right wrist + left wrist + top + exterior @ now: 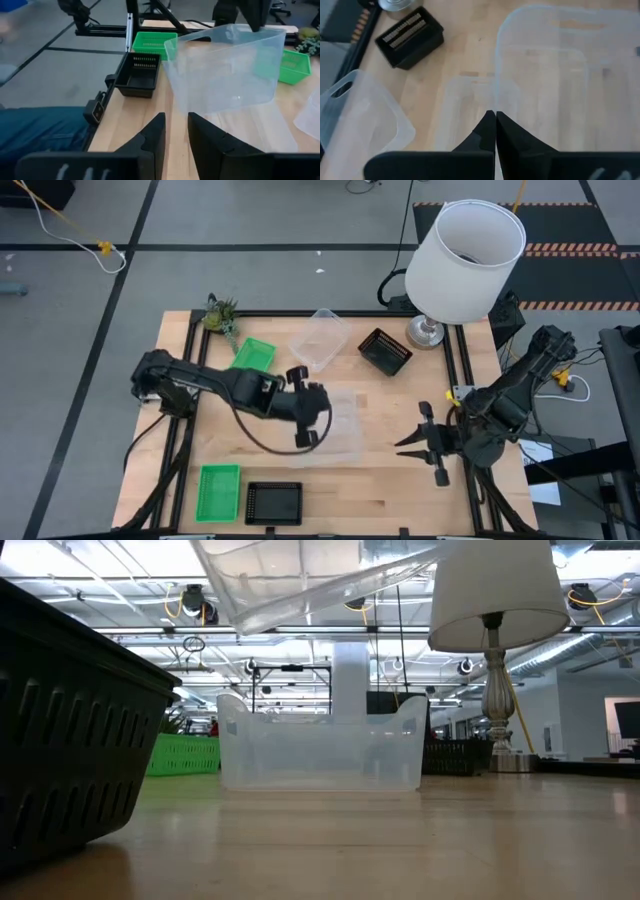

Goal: Stack baskets by color
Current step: Stack the bottom transparent bin on the middle transparent bin

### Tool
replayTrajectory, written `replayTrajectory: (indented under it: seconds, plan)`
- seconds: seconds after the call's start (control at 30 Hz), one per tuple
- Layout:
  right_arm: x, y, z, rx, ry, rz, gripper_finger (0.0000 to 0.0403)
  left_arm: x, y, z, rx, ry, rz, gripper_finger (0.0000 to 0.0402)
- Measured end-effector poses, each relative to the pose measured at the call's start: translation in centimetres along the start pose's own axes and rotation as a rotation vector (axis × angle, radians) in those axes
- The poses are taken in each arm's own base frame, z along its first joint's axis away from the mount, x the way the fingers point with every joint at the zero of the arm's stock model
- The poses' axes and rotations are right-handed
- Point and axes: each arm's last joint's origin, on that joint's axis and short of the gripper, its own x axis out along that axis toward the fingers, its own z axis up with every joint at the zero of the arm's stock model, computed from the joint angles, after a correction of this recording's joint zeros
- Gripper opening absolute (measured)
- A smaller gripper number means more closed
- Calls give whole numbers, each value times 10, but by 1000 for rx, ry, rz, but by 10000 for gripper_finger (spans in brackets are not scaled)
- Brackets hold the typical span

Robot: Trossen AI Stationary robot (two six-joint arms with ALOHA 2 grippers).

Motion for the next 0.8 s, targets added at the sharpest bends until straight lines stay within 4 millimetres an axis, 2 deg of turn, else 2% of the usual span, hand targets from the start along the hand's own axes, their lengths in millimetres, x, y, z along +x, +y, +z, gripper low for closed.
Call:
replayTrajectory:
  seconds: [0.23,0.4,0.73,0.8]
  plan:
    - [-1,-2,-4,-52,40,-17,77,5,42,8,6,21,-102,0]
    - [-1,-3,-5,-80,50,-21,77,24,66,9,3,67,-121,0]
    - [-3,-5,-6,-80,61,-23,77,67,77,2,7,193,-168,0]
    - [-4,-5,-6,-76,59,-22,77,70,79,1,7,203,-164,0]
